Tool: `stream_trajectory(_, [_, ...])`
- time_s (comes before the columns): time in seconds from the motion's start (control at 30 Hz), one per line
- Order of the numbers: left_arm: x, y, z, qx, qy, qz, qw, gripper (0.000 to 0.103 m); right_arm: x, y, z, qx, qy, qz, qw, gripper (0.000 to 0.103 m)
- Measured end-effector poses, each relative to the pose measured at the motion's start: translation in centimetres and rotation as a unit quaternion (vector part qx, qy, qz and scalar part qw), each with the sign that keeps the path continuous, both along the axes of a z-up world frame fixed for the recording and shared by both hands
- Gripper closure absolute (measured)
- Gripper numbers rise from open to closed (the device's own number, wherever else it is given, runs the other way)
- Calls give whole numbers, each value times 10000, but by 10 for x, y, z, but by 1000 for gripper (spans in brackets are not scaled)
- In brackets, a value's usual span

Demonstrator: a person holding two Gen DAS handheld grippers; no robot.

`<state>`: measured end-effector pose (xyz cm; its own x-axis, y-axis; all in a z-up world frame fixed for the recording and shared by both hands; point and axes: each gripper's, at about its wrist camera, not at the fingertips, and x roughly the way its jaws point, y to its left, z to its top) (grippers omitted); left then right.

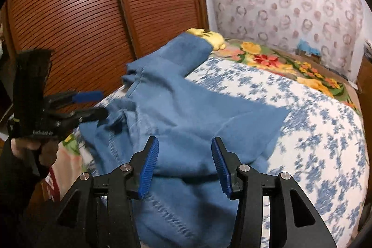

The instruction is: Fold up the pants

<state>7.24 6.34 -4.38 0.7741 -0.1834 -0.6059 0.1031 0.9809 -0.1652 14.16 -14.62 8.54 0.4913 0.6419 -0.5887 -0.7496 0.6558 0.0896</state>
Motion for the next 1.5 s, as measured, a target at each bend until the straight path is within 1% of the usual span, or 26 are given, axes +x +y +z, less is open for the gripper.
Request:
stream_trajectory(0.13, [7, -3, -3, 105, 40, -24, 9999, 26, -3, 8, -7, -95, 15, 171, 9998, 54])
stream_trajectory(0.23, [16, -3, -14, 233, 205, 21, 9995, 26, -6, 14, -15, -250, 22, 253, 9994, 54])
stream_trajectory(0.4, [16, -2, -29, 181, 343, 18, 9992, 26, -6, 26, -22, -479, 22, 400, 9980, 54])
stream_trajectory(0.43, [15, -2, -30, 190, 353, 0, 9992, 28, -7, 26, -21, -515, 23, 449, 9977, 54])
stream_trajectory(0.5, [14, -3, -32, 208, 389, -39, 9990, 31, -4, 30, -27, -595, 18, 493, 9970, 54])
stream_trajectory(0.6, [12, -4, -32, 209, 364, -55, 9991, 32, -2, 34, -30, -685, 11, 527, 9963, 54])
stream_trajectory(0.73, [11, -3, -26, 154, 279, -77, 9995, 33, 3, 30, -28, -562, 74, 535, 9970, 54])
stream_trajectory(0.77, [11, -4, -23, 133, 244, -93, 9996, 33, 4, 29, -25, -526, 53, 561, 9970, 60])
stream_trajectory(0.8, [11, -5, -22, 107, 224, -112, 9996, 33, 4, 28, -25, -527, 55, 591, 9968, 75])
stream_trajectory(0.83, [11, -5, -20, 85, 207, -129, 9997, 33, 5, 28, -24, -556, 27, 589, 9967, 79])
stream_trajectory(0.9, [13, -7, -18, 75, 210, -164, 9996, 33, 5, 27, -19, -518, -32, 614, 9968, 83])
stream_trajectory(1.03, [17, -10, -19, 171, 231, -187, 9994, 35, 11, 20, -4, -361, -192, 492, 9980, 84])
stream_trajectory(1.07, [19, -10, -20, 176, 240, -172, 9994, 39, 13, 20, 2, -322, -266, 438, 9982, 84])
stream_trajectory(1.1, [20, -9, -21, 164, 269, -175, 9993, 53, 14, 19, 7, -296, -322, 420, 9982, 84])
stream_trajectory(1.13, [21, -9, -21, 118, 302, -189, 9993, 64, 16, 21, 12, -288, -399, 407, 9980, 84])
stream_trajectory(1.17, [21, -9, -21, 77, 287, -200, 9994, 69, 18, 22, 16, -288, -486, 399, 9976, 84])
stream_trajectory(1.2, [18, -9, -18, 42, 221, -217, 9995, 81, 20, 26, 21, -303, -576, 405, 9971, 84])
stream_trajectory(1.23, [16, -10, -16, 49, 171, -213, 9996, 87, 22, 31, 27, -329, -669, 395, 9964, 85])
stream_trajectory(1.3, [7, -10, -7, 25, 7, -212, 9998, 88, 26, 41, 37, -362, -827, 383, 9952, 85])
stream_trajectory(1.43, [-16, -3, 13, -166, -336, -144, 9992, 88, 29, 60, 59, -265, -1129, 408, 9924, 86])
stream_trajectory(1.5, [-24, 2, 19, -231, -457, -140, 9986, 90, 27, 72, 69, -254, -1311, 450, 9900, 87])
